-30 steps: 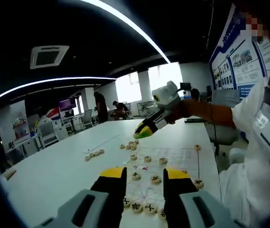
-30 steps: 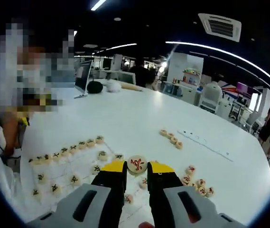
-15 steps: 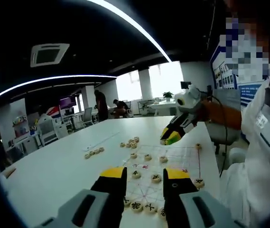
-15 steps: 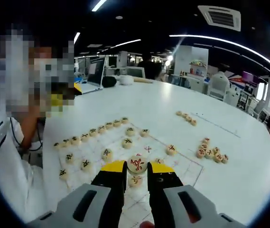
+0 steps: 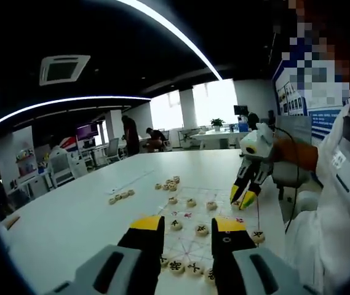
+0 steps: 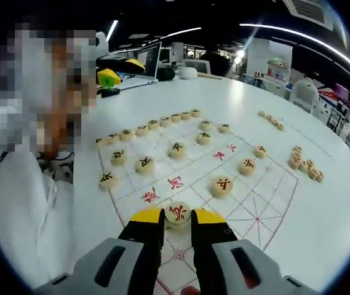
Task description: Pick up the chess pieces one by one and place each piece onto its starting position on the chessboard, setting the pieces on their correct points until all the chess pieces are arranged in the starting layout
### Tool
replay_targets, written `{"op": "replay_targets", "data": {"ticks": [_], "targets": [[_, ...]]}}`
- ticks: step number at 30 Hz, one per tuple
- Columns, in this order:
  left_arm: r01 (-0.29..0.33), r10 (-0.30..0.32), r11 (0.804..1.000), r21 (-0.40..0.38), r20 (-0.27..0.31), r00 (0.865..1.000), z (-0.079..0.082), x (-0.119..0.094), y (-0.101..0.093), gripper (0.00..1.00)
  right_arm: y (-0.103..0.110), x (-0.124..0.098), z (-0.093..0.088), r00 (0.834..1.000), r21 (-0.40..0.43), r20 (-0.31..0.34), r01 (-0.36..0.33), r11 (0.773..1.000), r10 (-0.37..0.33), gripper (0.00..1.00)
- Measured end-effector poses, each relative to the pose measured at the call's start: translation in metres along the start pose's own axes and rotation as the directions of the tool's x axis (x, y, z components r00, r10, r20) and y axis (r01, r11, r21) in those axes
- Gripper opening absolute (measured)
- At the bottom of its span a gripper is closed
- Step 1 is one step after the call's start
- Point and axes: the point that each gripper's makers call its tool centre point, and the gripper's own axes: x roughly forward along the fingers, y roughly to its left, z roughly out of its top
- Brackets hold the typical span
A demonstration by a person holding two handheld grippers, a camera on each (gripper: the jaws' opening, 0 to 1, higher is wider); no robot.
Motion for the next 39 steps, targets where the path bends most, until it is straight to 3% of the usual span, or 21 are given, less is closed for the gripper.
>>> {"op": "replay_targets", "data": {"ticks": [10,14,20,26,30,32,34,39], "targets": [[0.001,-0.001,1.0,0.003,0.0,1.0,0.0,0.001,-0.002,0.32,-0.003,0.002,-0.004,1.0,-0.017,-0.008,0.001,1.0,-0.001,0.2],[-0.003,0.003,1.0,0.007,0.001,1.0,0.001,0.0,-0.002,0.32,0.0,-0.001,0.001,1.0,-0.031,0.014,0.003,1.0,-0.003,0.39],[-0.015,0.015,1.0,0.006,0.012,1.0,0.004,-0.002,0.001,0.32,-0.016,-0.015,0.018,0.994,0.033,0.087,0.062,0.998,-0.065,0.4],[-0.02,0.02,1.0,0.002,0.014,1.0,0.004,-0.003,0.004,0.32,-0.061,-0.037,0.062,0.959,0.113,0.234,0.137,0.984,-0.161,0.37],[-0.02,0.02,1.0,0.001,0.017,1.0,0.005,-0.002,0.004,0.32,-0.106,-0.035,0.076,0.935,0.192,0.254,0.202,0.96,-0.248,0.37],[-0.019,0.019,1.0,0.005,0.016,1.0,0.005,-0.003,0.004,0.32,-0.12,-0.03,0.084,0.927,0.248,0.274,0.191,0.95,-0.258,0.34],[-0.02,0.02,1.0,0.0,0.021,1.0,0.006,-0.004,0.005,0.32,-0.136,-0.018,0.091,0.927,0.299,0.283,0.159,0.941,-0.246,0.34],[-0.027,0.027,1.0,-0.003,0.019,0.999,0.005,-0.005,0.006,0.32,-0.17,0.005,0.097,0.923,0.326,0.259,0.195,0.925,-0.286,0.34]]}}
